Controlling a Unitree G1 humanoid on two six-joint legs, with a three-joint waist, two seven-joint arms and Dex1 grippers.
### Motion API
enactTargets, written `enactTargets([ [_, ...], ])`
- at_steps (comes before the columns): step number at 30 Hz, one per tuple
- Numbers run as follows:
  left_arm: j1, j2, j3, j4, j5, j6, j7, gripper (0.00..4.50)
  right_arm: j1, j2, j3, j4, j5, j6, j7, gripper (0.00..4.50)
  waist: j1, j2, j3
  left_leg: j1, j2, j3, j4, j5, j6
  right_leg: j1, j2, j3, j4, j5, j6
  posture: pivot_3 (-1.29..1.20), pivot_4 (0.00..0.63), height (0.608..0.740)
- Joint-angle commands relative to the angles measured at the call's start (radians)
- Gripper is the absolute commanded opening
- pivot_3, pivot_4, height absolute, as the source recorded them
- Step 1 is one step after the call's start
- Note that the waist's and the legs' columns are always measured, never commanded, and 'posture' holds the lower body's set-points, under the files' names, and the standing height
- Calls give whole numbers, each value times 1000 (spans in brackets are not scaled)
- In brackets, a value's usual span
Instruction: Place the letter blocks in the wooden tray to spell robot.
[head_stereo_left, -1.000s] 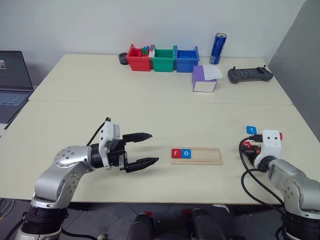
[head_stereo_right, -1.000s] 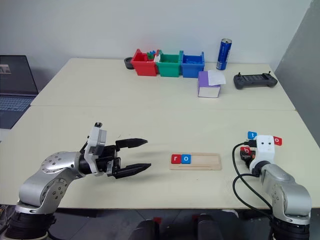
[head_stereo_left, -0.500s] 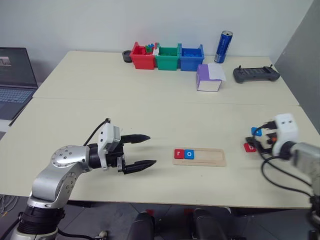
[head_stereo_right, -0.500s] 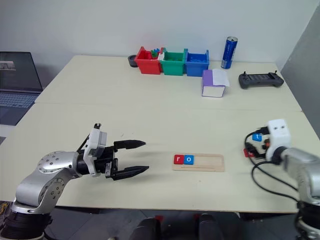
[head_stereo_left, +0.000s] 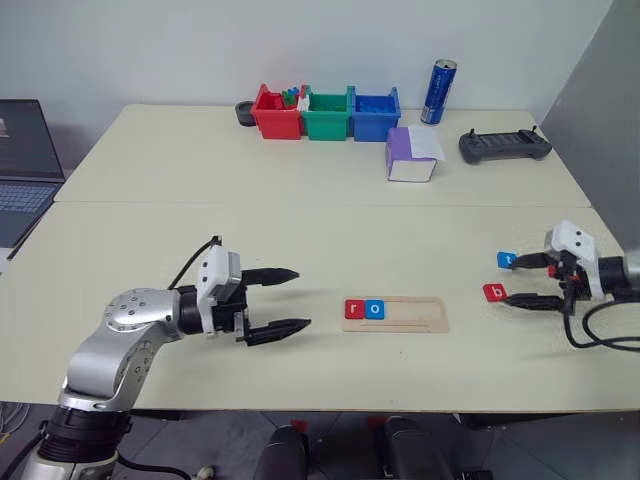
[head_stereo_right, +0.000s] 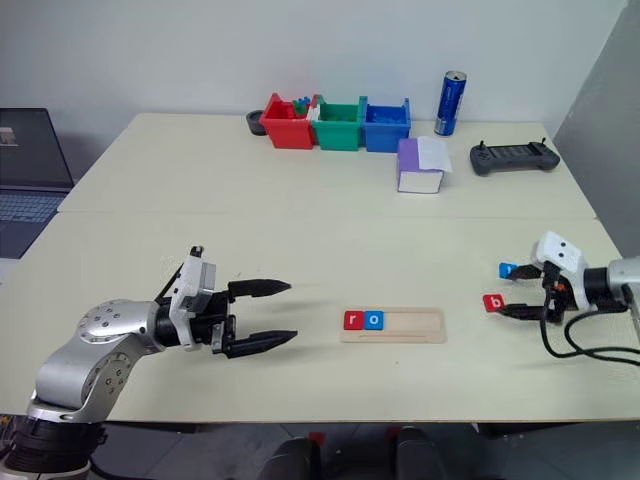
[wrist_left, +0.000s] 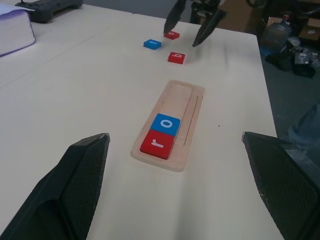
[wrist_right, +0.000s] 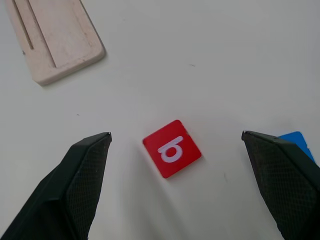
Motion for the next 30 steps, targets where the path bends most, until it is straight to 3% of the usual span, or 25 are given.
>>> enactTargets([
  [1,-4,0,3,-50,-2,1,23,4500,-92,23,33,150,-50,-139,108,4446,1,0,0,-1,0,0,0,0,0,0,0,0,0,1,-2,0,150,740],
  [8,45,13,34,-107,-17,20,57,4500,-181,39,94,342,-116,-296,182,4446,9,1,1,-1,-1,1,0,0,-1,0,-1,0,-2,2,-4,0,150,740],
  [23,66,33,66,-166,-47,61,98,4500,-181,66,140,454,-144,-424,175,4446,9,2,1,0,0,1,1,0,-1,0,-1,0,1,2,-4,0,150,740],
  [26,49,37,63,-180,-56,84,114,4500,-177,70,138,474,-158,-425,182,3888,9,1,1,1,0,1,1,0,-1,1,-1,0,1,2,-4,0,150,740],
  [30,30,39,60,-185,-60,105,126,4500,-176,81,127,490,-160,-417,182,2560,9,1,1,1,0,0,1,0,-1,2,-1,0,1,2,-4,0,150,740],
])
